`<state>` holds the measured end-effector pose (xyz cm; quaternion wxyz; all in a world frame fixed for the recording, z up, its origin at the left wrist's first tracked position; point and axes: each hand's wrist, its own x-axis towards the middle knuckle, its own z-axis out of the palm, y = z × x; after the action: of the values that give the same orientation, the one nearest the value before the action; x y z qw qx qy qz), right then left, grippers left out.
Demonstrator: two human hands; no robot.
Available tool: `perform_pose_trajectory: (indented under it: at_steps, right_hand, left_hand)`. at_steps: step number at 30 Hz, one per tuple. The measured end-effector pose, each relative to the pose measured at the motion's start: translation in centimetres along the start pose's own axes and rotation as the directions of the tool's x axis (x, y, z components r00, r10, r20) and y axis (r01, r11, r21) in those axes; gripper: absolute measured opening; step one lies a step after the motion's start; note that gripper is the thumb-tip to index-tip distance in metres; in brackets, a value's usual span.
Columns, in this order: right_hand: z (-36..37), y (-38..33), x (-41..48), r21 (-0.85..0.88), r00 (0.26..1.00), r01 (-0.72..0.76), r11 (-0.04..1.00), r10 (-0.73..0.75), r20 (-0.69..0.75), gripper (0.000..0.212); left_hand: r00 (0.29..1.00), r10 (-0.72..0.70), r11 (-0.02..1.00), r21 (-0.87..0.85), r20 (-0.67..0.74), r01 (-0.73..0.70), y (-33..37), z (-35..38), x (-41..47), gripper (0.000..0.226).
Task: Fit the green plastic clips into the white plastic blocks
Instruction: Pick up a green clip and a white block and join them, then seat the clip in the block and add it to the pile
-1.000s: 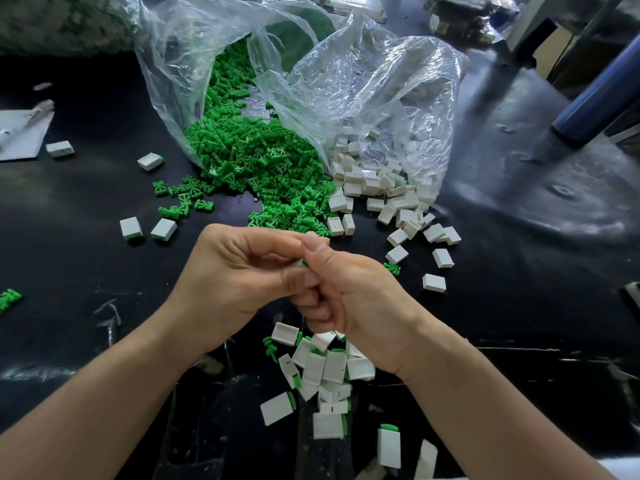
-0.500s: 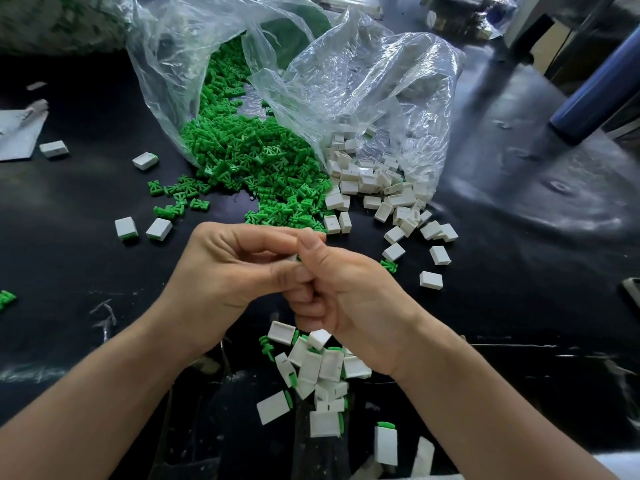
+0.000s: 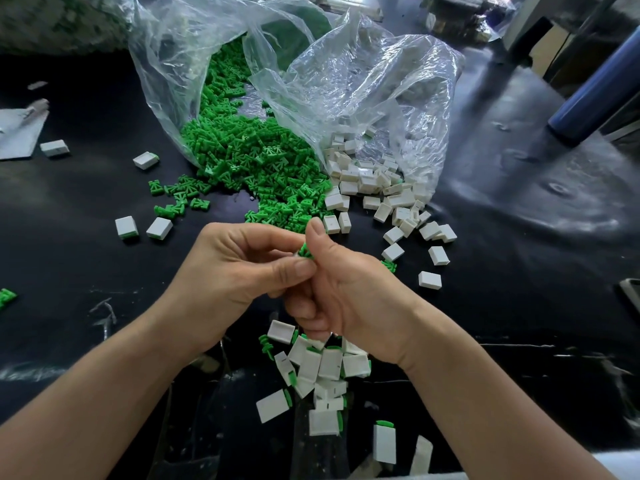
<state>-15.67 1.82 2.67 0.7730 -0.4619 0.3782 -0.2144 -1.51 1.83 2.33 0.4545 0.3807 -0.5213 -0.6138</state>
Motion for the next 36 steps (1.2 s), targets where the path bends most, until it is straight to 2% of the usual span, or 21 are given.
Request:
perform_pose_trajectory:
  at_steps: [11, 14, 16, 18, 20, 22, 25, 29, 32, 36]
  right_hand:
    - [-0.1, -0.8, -0.7, 0.042, 0.998, 0.027, 0.999, -0.029, 0.051, 0.052]
    - [0.2, -0.6, -0.5, 0.008, 0.999, 0.05, 0.999, -0.05, 0.013, 0.067]
    - [0.3, -0.5, -0.5, -0.036, 0.993, 0.095, 0.995, -0.097, -0.072, 0.077]
    - [0.7, -0.3, -0.6, -0.121, 0.973, 0.163, 0.979, -0.18, -0.146, 0.053]
    - [1.2, -0.1, -0.4, -0.301, 0.941, 0.171, 0.938, -0.246, -0.232, 0.043]
    - [1.4, 0.5, 0.2, -0.48, 0.905, 0.141, 0.866, -0.309, -0.291, 0.036]
    - [2.2, 0.9, 0.7, -0.611, 0.879, 0.138, 0.78, -0.38, -0.287, 0.042]
    - [2.2, 0.9, 0.9, -0.572, 0.867, 0.191, 0.797, -0.41, -0.283, 0.034]
    - [2.2, 1.4, 1.2, -0.641, 0.871, 0.2, 0.741, -0.434, -0.231, 0.039]
    - [2.1, 1.5, 1.3, -0.551, 0.859, 0.166, 0.818, -0.395, -0.327, 0.037]
  left_hand:
    - [0.998, 0.044, 0.998, -0.055, 0.035, -0.042, -0.5, -0.5, 0.1, 0.033]
    - [0.999, 0.016, 0.998, -0.069, 0.042, -0.013, -0.4, -0.6, 0.2, 0.032]
    - [0.991, 0.0, 0.994, -0.109, 0.13, 0.015, -0.4, -0.6, 0.1, 0.047]
    - [0.983, -0.037, 0.995, -0.089, 0.178, 0.054, -0.4, -0.2, -0.1, 0.076]
    - [0.983, -0.073, 0.997, 0.008, 0.167, 0.073, -0.8, 0.5, -0.2, 0.086]
    - [0.989, -0.064, 0.997, 0.05, 0.135, 0.058, -1.3, 1.1, -0.2, 0.075]
    - [0.998, -0.054, 0.998, 0.011, 0.026, 0.054, -2.0, 1.3, 0.0, 0.032]
    - [0.999, -0.041, 0.999, -0.02, 0.002, 0.041, -2.6, 1.4, 0.1, 0.026]
    - [0.999, -0.032, 0.999, -0.019, -0.003, 0.032, -2.7, 1.4, 0.1, 0.025]
    - [1.0, -0.03, 0.999, -0.028, -0.009, 0.03, -2.7, 1.4, 0.1, 0.026]
